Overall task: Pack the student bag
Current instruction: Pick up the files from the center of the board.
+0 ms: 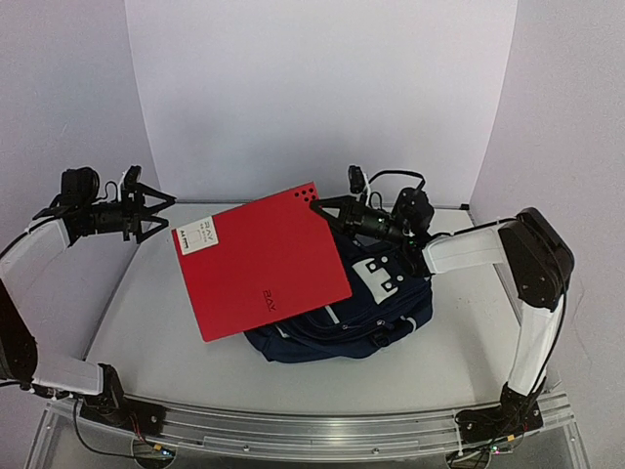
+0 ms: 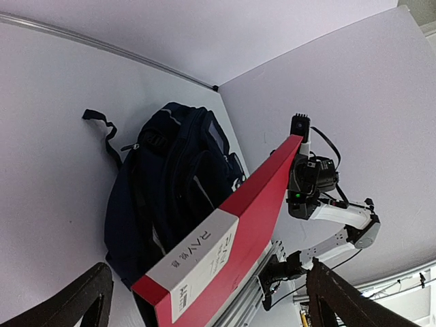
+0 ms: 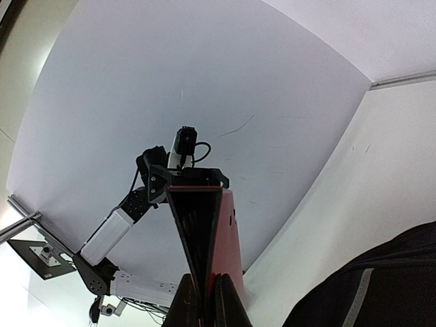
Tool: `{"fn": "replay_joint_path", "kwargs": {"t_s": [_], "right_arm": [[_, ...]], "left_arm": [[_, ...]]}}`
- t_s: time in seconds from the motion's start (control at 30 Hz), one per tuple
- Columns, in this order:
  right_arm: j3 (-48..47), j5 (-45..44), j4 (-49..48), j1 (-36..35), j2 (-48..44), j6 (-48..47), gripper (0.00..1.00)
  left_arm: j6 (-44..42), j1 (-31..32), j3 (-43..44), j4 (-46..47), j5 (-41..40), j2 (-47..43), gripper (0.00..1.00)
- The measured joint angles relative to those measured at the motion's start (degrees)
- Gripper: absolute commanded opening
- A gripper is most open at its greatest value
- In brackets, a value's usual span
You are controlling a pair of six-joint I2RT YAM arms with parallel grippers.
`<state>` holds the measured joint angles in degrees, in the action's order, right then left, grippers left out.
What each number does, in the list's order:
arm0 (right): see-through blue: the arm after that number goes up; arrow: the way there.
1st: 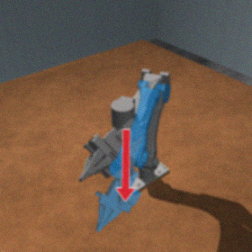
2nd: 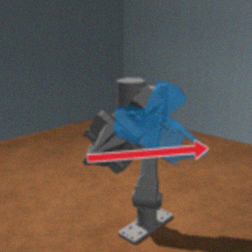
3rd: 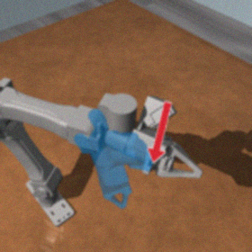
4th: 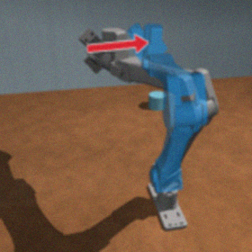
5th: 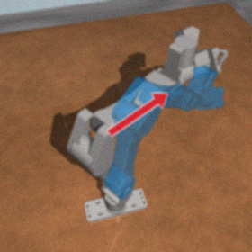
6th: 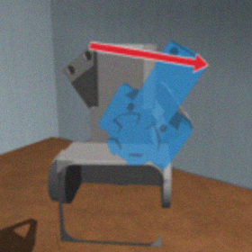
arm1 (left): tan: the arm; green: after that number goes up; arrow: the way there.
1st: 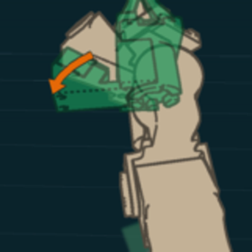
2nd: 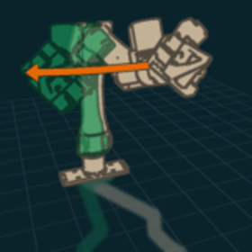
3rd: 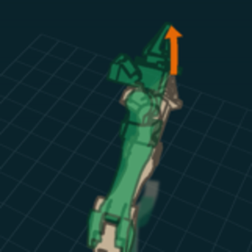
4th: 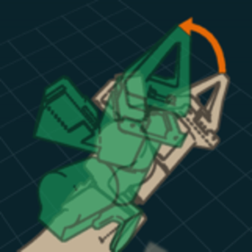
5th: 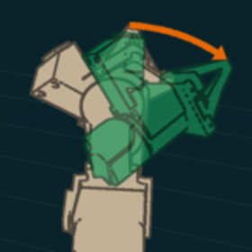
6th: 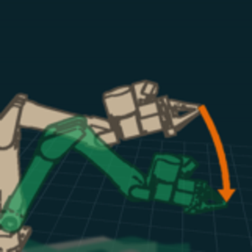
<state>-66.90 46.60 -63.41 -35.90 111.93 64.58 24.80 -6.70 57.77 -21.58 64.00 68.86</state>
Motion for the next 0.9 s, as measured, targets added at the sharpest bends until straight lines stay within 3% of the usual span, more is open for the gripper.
{"fn": "replay_joint_path", "kwargs": {"t_s": [0.17,0.53,0.7,0.9], "right_arm": [[1.78,-1.6,7.57,-0.02,-2.16,-3.85,0.0],[3.4,-12.56,24.08,-0.07,-8.65,-11.95,0.0],[4.55,-15.07,26.66,-0.02,-8.94,-12.18,0.0],[4.69,-15.57,27.32,-0.02,-9.42,-11.92,0.0]], "left_arm": [[0.75,0.61,-4.91,0.2,-3.26,-0.06,0.99],[9.75,11.38,-22.93,15.7,-7.37,-0.8,1.0],[13.03,11.84,-29.39,24.71,-7.79,-2.45,1.0],[16.48,14.65,-33.44,34.15,-8.42,1.57,0.99]]}}
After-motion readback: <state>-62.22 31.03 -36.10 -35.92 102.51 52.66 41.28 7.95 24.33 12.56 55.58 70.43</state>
